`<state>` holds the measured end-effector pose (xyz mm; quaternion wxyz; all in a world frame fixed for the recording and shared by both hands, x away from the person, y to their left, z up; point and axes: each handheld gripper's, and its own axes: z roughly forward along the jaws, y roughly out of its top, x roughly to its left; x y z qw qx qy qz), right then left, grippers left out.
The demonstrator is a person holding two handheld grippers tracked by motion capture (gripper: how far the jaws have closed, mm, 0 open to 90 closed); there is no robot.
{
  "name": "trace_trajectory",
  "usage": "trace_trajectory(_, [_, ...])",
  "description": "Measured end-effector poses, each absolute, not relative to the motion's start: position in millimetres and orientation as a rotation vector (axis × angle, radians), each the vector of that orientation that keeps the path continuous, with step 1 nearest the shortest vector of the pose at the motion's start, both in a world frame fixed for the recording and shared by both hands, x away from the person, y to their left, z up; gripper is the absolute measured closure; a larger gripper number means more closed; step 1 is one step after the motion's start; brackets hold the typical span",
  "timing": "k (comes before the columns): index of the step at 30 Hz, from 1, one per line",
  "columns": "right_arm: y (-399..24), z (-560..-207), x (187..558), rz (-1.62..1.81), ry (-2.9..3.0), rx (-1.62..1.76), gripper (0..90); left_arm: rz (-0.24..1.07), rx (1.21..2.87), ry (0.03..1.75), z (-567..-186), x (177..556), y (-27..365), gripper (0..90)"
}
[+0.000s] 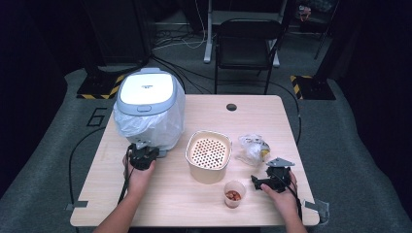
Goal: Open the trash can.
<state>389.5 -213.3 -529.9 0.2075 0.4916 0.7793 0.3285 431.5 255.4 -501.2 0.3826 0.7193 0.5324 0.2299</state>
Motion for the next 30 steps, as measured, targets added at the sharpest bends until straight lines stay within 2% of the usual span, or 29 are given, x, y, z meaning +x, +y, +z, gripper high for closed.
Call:
trace_trajectory(6, [-213.8, -529.9, 389.5, 0.91, 2.174, 1.362, 0.0, 0.601, 1.81, 1.387, -503.7, 431.0, 248.5, 90.0])
trace_trajectory(8, [-213.8, -529.9, 389.5, 0.91, 2.175, 1.362, 0.0, 0.611, 1.845, 1.377, -503.4, 430.7, 248.8, 90.0])
trace_trajectory(9, [-213.8, -529.9, 389.4, 0.91, 2.175, 1.362, 0.0, 0.669, 1.916, 1.329, -502.9, 430.3, 250.7, 90.0])
trace_trajectory(21, [-213.8, -529.9, 389.4, 0.909, 2.175, 1.362, 0.0, 0.663, 1.88, 1.322, -507.6, 429.1, 252.9, 90.0])
trace_trajectory(28, [-214.0, -529.9, 389.5, 0.909, 2.176, 1.357, 0.0, 0.73, 1.896, 1.306, -509.8, 427.0, 249.1, 90.0])
trace_trajectory(30, [-213.0, -529.9, 389.4, 0.915, 2.166, 1.373, 0.0, 0.699, 1.873, 1.322, -511.6, 426.5, 246.6, 90.0])
